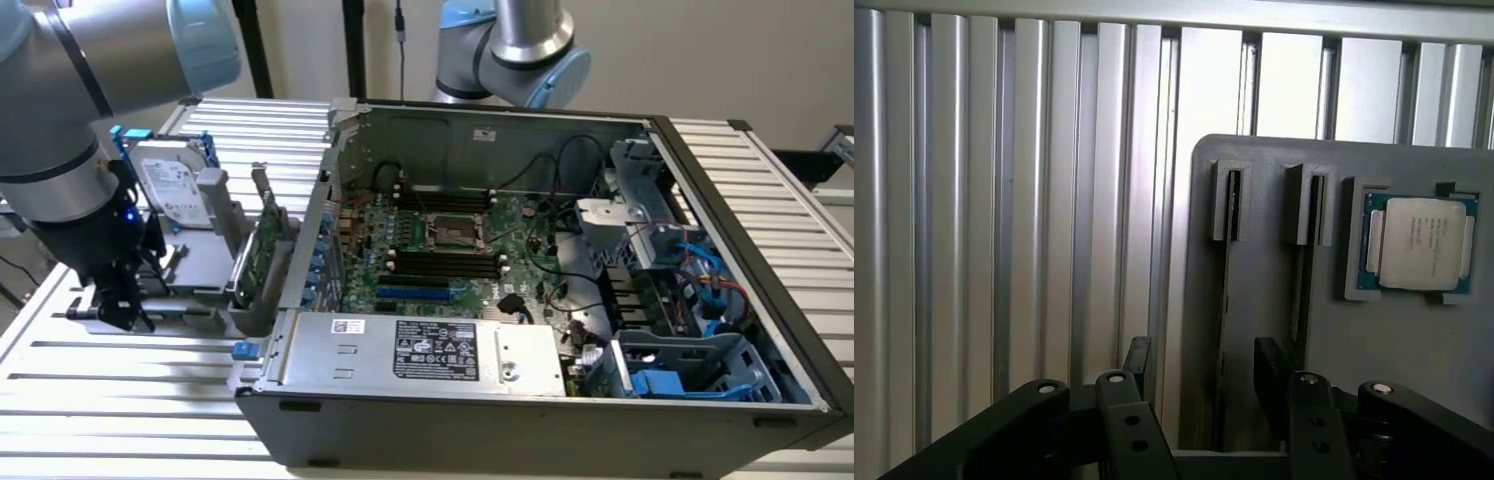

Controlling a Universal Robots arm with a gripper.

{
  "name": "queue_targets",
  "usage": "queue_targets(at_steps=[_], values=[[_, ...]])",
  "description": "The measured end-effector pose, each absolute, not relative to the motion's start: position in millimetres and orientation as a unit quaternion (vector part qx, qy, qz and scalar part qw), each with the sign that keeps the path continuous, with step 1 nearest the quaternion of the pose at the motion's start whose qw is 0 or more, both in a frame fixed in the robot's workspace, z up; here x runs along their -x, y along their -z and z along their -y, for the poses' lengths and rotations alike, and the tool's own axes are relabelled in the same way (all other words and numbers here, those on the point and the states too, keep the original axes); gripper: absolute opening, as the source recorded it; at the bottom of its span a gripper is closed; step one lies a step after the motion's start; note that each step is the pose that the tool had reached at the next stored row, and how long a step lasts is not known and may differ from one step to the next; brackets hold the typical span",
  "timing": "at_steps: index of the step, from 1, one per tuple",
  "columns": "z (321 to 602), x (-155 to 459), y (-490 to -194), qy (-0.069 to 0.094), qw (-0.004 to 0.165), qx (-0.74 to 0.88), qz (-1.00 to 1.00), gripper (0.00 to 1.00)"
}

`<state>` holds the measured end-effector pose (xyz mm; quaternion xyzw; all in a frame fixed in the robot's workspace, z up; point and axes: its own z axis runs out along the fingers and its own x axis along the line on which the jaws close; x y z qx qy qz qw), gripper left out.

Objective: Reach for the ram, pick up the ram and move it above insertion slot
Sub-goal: 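Pick up the ram and move it above insertion slot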

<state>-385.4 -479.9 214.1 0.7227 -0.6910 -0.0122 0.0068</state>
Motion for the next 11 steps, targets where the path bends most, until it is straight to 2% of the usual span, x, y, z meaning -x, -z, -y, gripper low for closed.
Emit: queue_targets(at_steps=[11], values=[[480.0, 385.2, -203.5, 0.013, 0.006, -0.723, 0.691, 0.54]])
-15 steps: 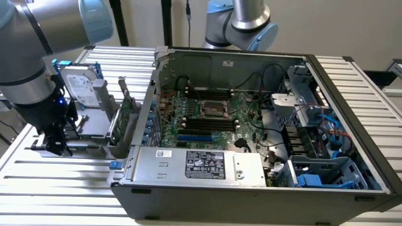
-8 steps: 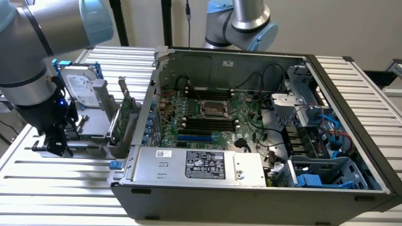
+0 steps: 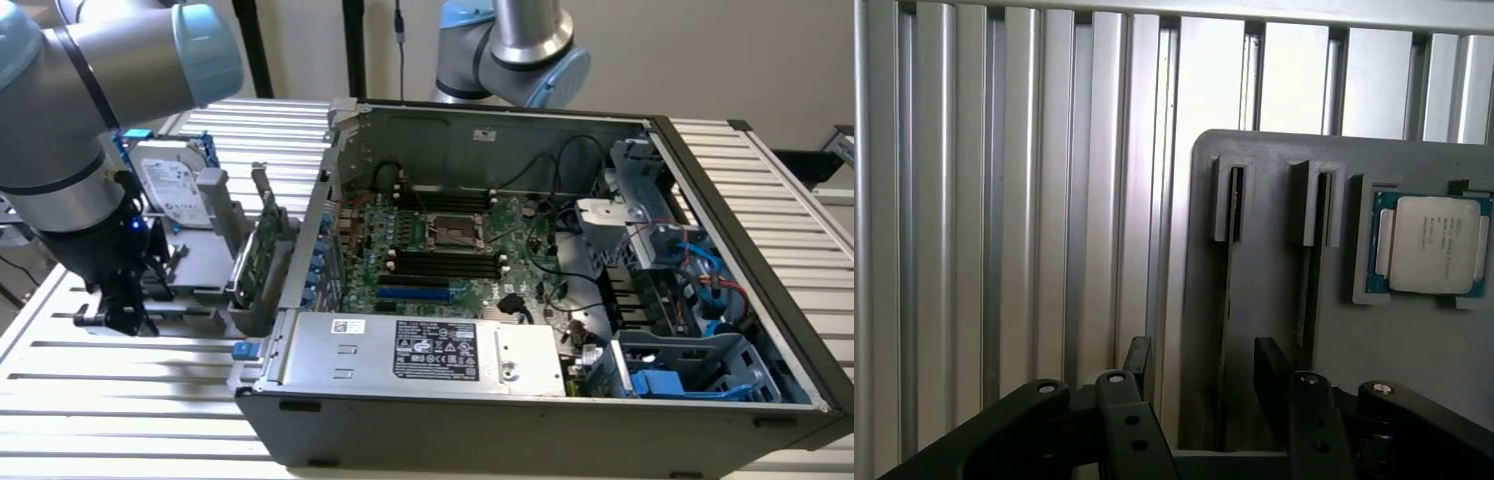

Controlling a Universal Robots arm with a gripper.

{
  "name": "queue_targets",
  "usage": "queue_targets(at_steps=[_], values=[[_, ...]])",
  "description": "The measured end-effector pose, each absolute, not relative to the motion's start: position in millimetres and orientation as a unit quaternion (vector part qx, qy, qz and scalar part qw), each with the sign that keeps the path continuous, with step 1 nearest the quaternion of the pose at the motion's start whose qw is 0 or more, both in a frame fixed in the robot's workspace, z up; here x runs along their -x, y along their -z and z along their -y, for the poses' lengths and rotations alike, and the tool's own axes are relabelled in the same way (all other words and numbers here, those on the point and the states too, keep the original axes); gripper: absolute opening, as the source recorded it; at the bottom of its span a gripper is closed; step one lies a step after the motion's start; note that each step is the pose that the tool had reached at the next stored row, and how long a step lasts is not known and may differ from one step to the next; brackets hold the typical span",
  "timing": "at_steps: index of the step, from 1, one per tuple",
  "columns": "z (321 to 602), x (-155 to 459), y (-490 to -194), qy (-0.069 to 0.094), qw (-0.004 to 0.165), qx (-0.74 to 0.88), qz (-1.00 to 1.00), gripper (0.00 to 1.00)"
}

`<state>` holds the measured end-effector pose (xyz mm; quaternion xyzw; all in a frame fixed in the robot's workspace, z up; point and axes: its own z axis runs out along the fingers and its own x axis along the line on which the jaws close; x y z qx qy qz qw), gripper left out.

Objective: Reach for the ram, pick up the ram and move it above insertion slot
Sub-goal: 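Pick up the ram and move it above insertion slot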

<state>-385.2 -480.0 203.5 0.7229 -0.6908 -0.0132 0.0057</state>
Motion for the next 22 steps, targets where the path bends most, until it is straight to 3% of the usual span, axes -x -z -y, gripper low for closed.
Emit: queue_targets(at_steps=[14, 17, 20, 22], values=[[475.2, 387.1, -199.4, 0.013, 0.006, -0.723, 0.691, 0.54], [474.8, 387.2, -199.3, 0.013, 0.006, -0.723, 0.691, 0.45], [474.6, 387.2, -199.2, 0.013, 0.006, -0.723, 0.691, 0.27], [474.5, 387.2, -199.2, 0.014, 0.005, -0.723, 0.691, 0.21]])
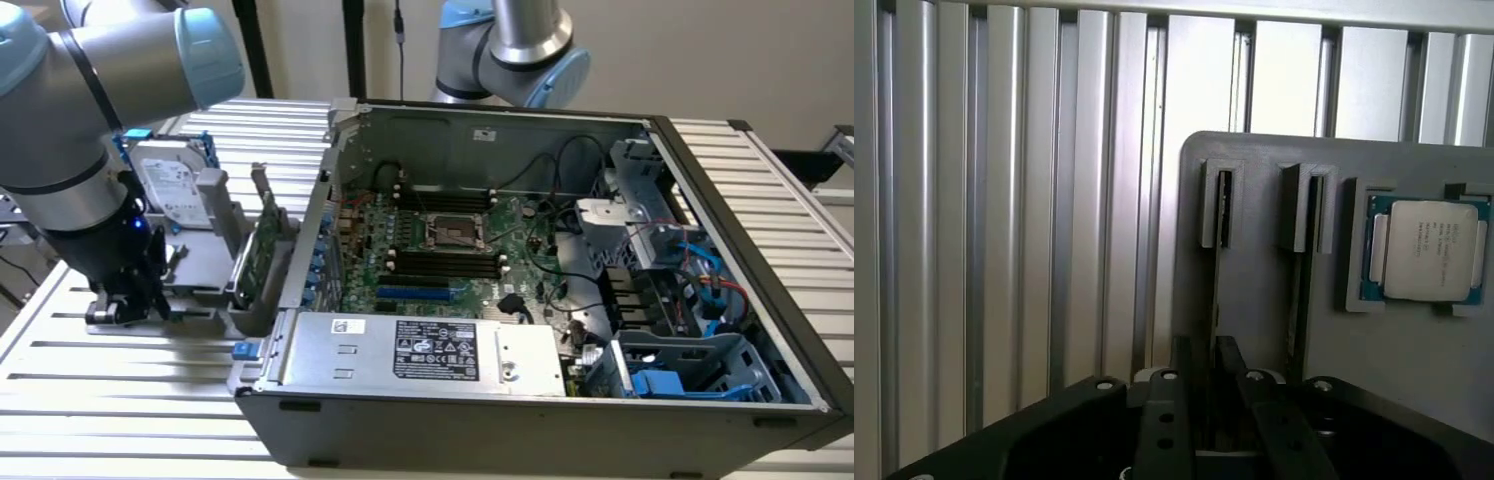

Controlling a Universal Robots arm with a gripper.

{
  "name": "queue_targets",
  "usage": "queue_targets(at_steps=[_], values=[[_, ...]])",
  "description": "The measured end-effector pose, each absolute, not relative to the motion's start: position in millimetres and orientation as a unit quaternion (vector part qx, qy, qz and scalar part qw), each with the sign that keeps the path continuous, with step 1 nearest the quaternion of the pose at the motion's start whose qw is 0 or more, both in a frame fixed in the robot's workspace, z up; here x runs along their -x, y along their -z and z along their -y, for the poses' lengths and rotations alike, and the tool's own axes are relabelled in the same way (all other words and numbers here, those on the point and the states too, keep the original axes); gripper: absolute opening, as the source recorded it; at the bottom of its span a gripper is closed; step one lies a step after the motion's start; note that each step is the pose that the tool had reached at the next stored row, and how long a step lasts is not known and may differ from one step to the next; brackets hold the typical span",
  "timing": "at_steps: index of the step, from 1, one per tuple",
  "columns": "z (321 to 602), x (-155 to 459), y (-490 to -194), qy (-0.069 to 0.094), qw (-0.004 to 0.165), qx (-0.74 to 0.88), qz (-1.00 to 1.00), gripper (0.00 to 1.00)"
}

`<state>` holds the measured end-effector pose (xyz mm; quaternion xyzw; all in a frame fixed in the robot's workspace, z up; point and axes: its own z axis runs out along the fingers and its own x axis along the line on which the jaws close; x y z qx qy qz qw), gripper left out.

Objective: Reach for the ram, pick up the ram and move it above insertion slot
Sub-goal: 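Pick up the ram and move it above insertion slot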

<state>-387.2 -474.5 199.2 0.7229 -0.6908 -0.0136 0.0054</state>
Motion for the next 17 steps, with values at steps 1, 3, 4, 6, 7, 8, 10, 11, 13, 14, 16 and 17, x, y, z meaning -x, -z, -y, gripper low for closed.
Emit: queue_targets(at_steps=[1, 3, 4, 6, 7, 8, 10, 11, 13, 14, 16, 17], values=[[474.5, 387.2, -199.2, 0.014, 0.005, -0.723, 0.691, 0.21], [474.6, 387.0, -199.1, 0.014, 0.005, -0.723, 0.691, 0.15], [474.6, 386.9, -199.1, 0.014, 0.005, -0.723, 0.691, 0.15], [474.6, 386.6, -199.1, 0.015, 0.004, -0.723, 0.691, 0.15], [474.5, 386.5, -199.1, 0.015, 0.004, -0.723, 0.691, 0.15], [474.5, 386.3, -199.0, 0.016, 0.003, -0.723, 0.691, 0.15], [474.5, 386.1, -199.1, 0.017, 0.002, -0.723, 0.691, 0.15], [474.5, 385.9, -199.1, 0.017, 0.002, -0.723, 0.691, 0.13], [474.5, 385.8, -199.1, 0.018, 0.001, -0.723, 0.691, 0.13], [474.5, 385.8, -199.1, 0.019, 0.0, -0.723, 0.691, 0.13], [474.5, 385.8, -199.2, 0.02, -0.001, -0.723, 0.691, 0.13], [474.5, 385.8, -199.4, 0.02, -0.001, -0.723, 0.691, 0.13]])
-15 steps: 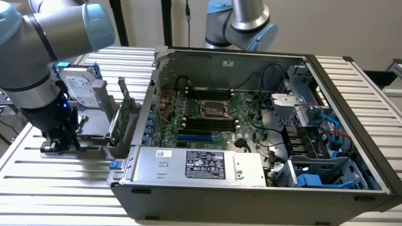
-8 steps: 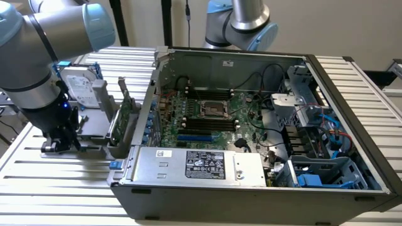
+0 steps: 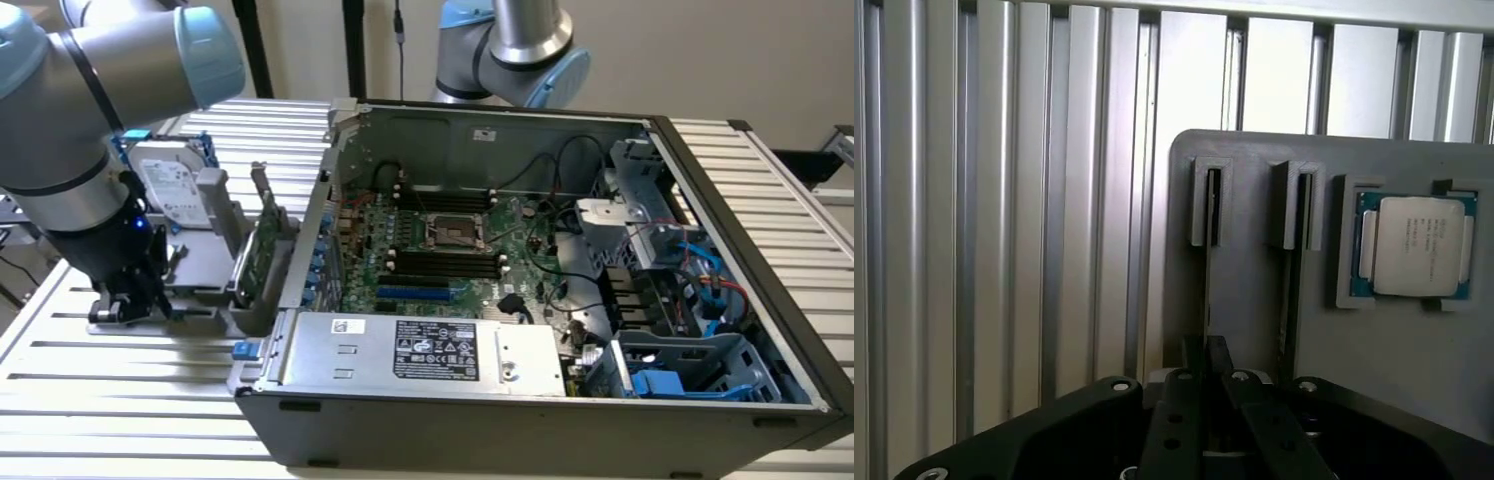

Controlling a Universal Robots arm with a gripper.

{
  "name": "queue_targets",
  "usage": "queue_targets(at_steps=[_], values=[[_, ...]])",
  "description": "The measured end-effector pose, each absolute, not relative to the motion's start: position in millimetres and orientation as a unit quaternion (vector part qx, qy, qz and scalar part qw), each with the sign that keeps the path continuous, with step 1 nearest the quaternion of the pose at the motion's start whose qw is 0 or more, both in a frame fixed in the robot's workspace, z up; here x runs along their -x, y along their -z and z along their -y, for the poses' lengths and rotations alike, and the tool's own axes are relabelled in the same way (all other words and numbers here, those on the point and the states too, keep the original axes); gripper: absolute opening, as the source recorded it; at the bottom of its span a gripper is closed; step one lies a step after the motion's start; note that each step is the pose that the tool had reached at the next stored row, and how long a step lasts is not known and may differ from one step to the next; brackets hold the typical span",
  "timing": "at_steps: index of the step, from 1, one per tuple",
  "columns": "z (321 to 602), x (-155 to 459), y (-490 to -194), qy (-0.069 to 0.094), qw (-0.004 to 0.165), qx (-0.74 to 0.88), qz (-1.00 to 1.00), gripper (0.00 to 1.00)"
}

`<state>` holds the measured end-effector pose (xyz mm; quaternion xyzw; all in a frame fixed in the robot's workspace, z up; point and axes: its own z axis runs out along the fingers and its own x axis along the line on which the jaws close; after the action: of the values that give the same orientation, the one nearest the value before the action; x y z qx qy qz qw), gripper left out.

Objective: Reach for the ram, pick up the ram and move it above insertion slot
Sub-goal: 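Pick up the ram and move it above insertion slot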

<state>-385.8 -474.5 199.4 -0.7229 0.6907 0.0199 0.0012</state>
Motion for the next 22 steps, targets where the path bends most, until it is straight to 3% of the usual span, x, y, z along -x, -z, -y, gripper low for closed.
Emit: queue_targets(at_steps=[10, 22], values=[[475, 386, -225, -0.021, 0.002, 0.723, -0.691, 0.13], [475, 381, -279, -0.023, 0.0, 0.723, -0.691, 0.13]])
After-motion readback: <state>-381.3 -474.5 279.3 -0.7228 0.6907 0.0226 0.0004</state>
